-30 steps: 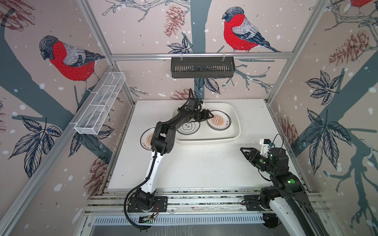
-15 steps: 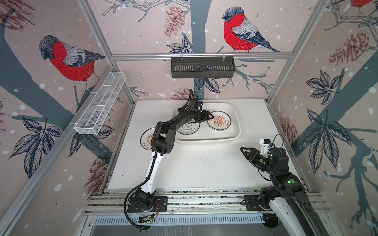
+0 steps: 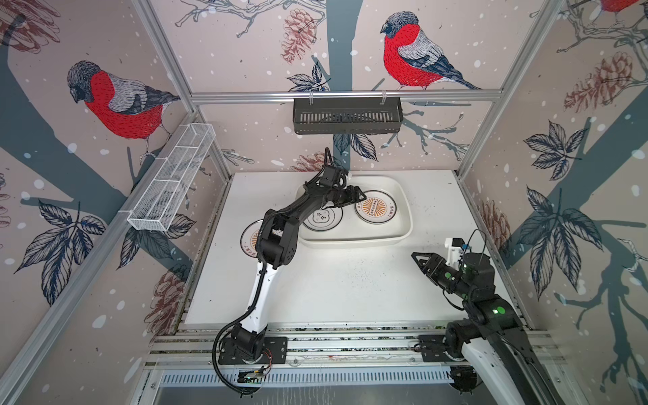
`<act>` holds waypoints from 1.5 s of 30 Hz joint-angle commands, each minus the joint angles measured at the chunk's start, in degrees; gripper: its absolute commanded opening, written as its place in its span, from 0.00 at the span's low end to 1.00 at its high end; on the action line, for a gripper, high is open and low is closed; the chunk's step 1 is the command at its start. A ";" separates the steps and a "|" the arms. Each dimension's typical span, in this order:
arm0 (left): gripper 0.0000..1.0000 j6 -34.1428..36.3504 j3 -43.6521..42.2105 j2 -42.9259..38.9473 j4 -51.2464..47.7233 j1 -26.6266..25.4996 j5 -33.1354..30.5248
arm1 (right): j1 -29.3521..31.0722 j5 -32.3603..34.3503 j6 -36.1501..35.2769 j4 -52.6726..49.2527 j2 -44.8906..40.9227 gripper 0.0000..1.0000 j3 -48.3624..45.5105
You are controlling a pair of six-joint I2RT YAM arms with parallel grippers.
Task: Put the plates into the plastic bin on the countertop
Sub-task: 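Open the left gripper and lift it out of the bin, then move the left gripper to the last sunburst plate on the table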
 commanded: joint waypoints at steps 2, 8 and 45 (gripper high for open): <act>0.74 3.61 0.43 -3.84 -2.59 0.60 -3.05 | -0.02 -0.22 -0.86 2.71 0.72 0.52 0.79; 0.76 14.37 -0.57 -12.68 -8.80 1.57 -6.87 | 0.07 -2.15 -5.33 3.11 3.33 0.52 2.80; 0.86 69.79 -29.93 -28.54 -25.62 39.57 -16.70 | 0.68 -7.87 -8.39 14.67 7.39 0.53 0.43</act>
